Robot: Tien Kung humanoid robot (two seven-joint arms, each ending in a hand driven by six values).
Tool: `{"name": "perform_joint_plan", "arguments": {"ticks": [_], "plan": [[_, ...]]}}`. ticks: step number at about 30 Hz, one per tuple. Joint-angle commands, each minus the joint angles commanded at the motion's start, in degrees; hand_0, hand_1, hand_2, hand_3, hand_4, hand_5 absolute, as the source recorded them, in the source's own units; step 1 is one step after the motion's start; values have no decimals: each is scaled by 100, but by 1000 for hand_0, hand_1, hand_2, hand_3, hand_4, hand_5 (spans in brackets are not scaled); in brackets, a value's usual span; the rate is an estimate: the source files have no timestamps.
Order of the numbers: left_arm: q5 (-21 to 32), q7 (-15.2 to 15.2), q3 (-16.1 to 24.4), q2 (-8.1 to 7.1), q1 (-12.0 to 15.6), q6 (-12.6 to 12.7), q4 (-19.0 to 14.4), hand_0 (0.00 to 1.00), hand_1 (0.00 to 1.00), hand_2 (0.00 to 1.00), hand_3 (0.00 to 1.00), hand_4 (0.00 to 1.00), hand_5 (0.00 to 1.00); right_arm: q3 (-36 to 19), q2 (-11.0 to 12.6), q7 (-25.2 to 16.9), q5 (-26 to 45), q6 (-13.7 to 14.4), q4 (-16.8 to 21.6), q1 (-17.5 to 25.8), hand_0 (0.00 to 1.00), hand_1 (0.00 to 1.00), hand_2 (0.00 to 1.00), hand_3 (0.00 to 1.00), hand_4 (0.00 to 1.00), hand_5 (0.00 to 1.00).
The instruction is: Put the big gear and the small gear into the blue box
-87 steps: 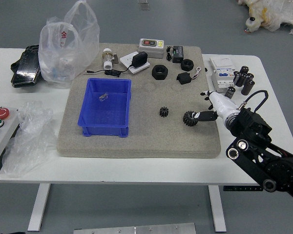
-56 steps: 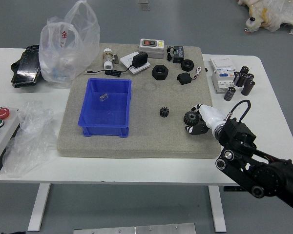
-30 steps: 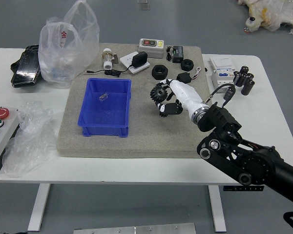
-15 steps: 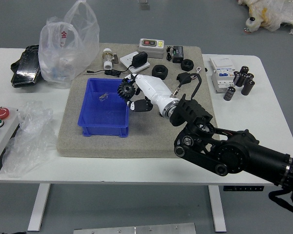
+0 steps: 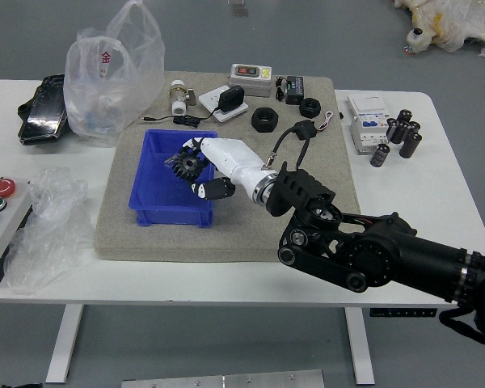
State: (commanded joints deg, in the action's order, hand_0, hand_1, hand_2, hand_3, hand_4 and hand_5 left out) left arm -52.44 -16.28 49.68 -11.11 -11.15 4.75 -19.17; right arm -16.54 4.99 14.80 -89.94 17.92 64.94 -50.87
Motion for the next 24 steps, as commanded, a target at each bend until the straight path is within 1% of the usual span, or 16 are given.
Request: {"name": "perform_joint_plan", "arguments": {"ticks": [2, 3, 8, 9, 14, 15, 18, 21, 24], "plan": [[12, 4, -9, 1, -4, -1, 1, 652, 603, 570, 686, 663, 340, 27, -14, 31, 5, -49, -43, -2, 483, 647, 628, 650, 470, 37], [17, 7, -14, 2, -6, -2, 1, 652, 604, 570, 685, 663, 339, 33, -19, 48, 5, -72, -61, -3, 551, 733, 770, 938, 549, 159], [28, 10, -24, 5, -12, -5, 2, 652, 604, 570, 685, 663, 339, 19, -29, 177, -59, -228, -102, -4, 551, 733, 770, 938, 549, 159], [31, 11, -26, 5, -13, -6, 2, 652, 604, 569, 684, 663, 339, 19, -30, 199, -65, -261, -104, -4, 580, 789, 864, 998, 624, 167], [31, 14, -28, 5, -21, -8, 3, 652, 604, 569, 684, 663, 339, 9, -32, 281, -90, -392, -106, 0, 580, 789, 864, 998, 624, 167], [31, 15, -27, 5, -21, -8, 3, 652, 603, 570, 685, 660, 338, 5, -32, 299, -98, -418, -105, 3, 589, 808, 880, 998, 680, 177], [33, 20, -24, 5, -19, -8, 3, 652, 603, 570, 685, 660, 338, -15, -27, 361, -104, -493, -91, 13, 589, 808, 880, 998, 680, 177], [35, 20, -26, 5, -15, -8, 3, 652, 603, 570, 685, 661, 339, -81, -18, 375, -114, -494, -68, 41, 576, 808, 876, 998, 686, 166], [43, 22, -33, 9, -11, -8, 3, 652, 603, 570, 685, 661, 339, -291, 28, 354, -189, -375, -24, 117, 576, 808, 876, 998, 686, 166]]}}
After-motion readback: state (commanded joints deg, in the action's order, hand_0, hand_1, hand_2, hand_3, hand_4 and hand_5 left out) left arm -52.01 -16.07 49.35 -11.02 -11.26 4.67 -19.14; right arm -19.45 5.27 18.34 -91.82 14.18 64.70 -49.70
